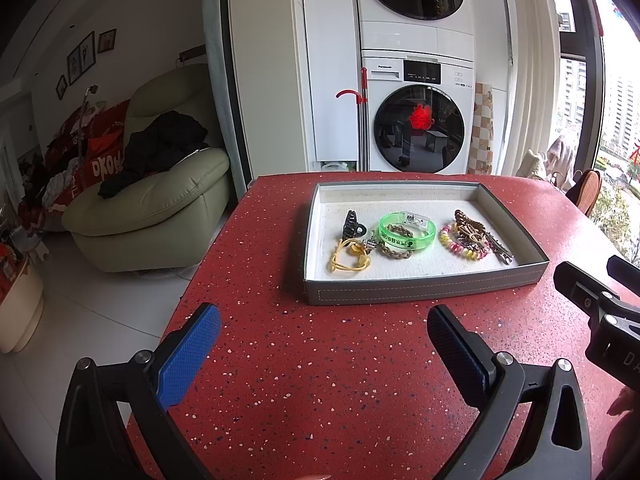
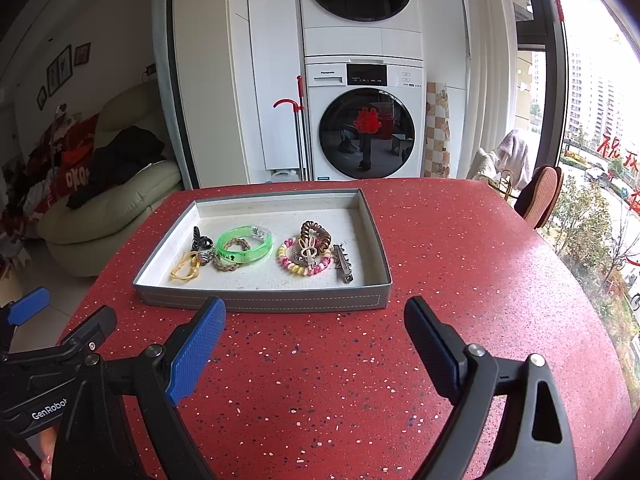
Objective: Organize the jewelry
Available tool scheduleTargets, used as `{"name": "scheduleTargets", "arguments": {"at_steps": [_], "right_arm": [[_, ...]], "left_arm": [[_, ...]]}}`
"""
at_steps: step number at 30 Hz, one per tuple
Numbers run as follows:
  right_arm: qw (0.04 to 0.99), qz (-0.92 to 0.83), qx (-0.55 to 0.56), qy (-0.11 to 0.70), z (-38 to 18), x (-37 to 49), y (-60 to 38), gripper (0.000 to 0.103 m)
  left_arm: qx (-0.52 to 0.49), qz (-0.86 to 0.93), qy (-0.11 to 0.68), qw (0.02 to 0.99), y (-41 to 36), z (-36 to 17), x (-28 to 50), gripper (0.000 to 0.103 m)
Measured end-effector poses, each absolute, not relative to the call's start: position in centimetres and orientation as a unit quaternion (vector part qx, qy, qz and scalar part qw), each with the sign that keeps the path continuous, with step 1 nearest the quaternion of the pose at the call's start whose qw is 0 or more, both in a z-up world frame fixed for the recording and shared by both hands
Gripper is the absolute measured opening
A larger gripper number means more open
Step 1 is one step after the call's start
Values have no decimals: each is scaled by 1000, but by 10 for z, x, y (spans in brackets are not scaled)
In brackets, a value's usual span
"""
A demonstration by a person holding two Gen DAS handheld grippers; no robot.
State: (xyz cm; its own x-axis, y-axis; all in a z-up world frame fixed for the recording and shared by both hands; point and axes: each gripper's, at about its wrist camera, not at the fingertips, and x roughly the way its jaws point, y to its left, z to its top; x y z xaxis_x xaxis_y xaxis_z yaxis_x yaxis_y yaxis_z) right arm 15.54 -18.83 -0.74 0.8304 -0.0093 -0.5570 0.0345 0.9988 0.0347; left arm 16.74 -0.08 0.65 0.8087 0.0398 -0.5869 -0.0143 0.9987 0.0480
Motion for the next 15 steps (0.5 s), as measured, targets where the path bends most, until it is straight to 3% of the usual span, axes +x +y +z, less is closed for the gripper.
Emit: {"name": "scheduleTargets", "arguments": {"at_steps": [15], "right_arm": [[956, -11, 22, 291, -6, 156, -187, 93]], "left_arm": [[22, 14, 310, 951, -2, 7, 167, 103]]}}
